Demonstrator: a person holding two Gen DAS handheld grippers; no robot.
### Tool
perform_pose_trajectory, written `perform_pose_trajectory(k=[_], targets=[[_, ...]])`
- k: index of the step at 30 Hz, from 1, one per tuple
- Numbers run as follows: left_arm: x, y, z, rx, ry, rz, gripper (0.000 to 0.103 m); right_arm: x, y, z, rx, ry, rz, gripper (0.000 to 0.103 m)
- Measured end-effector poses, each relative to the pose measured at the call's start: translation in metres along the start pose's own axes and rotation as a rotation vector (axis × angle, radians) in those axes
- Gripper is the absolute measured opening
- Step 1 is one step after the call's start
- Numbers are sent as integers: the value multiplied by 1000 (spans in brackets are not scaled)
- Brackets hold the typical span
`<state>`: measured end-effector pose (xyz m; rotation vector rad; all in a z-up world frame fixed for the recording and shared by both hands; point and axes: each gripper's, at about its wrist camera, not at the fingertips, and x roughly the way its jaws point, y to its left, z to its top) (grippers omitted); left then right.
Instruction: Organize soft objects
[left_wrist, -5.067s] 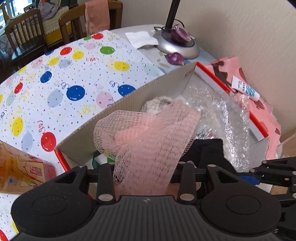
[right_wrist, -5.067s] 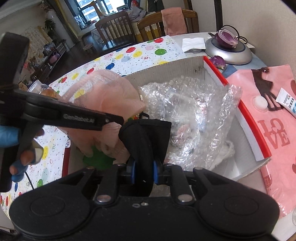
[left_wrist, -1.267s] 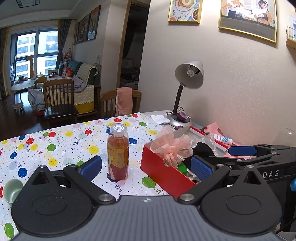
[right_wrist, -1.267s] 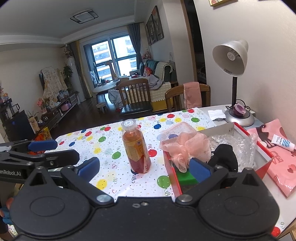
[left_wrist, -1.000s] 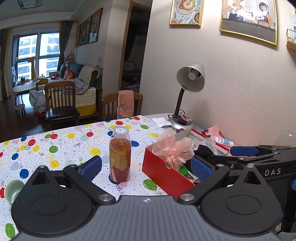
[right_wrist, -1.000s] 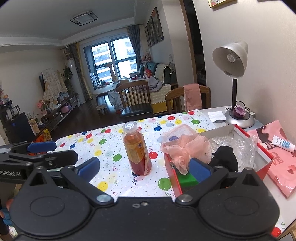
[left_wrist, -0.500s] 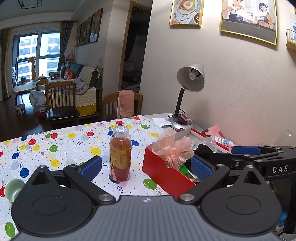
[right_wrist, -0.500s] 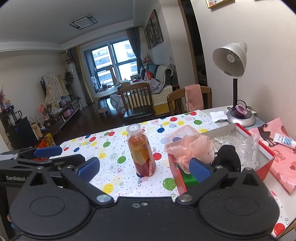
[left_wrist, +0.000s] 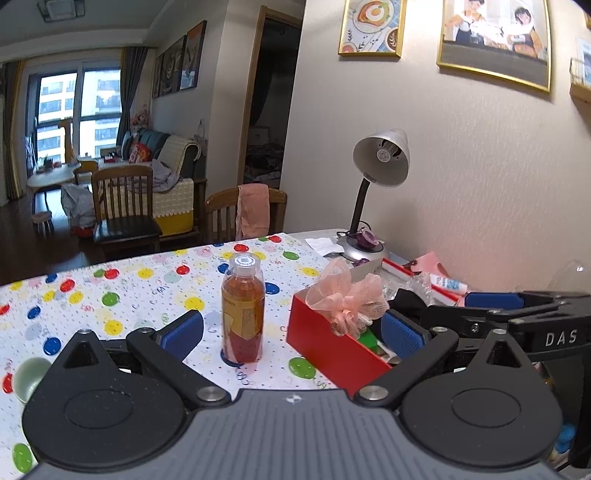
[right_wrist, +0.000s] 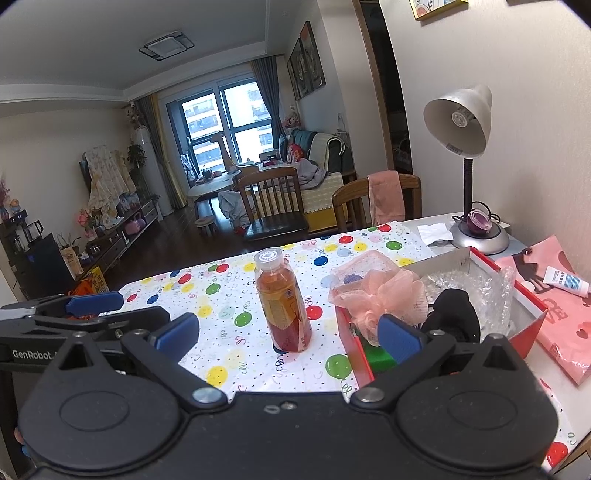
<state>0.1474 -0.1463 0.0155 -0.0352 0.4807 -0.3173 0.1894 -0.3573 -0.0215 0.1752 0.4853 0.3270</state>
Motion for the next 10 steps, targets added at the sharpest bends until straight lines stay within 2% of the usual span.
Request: perform_pose_trajectory(k=[4,10], targets=[[-1,-4,-2,35,-10,26,103,0,0,0,2,1,3,103],[0,1,-2,19,-6,8,103,-3,4,-1,16,-3,-1,103]])
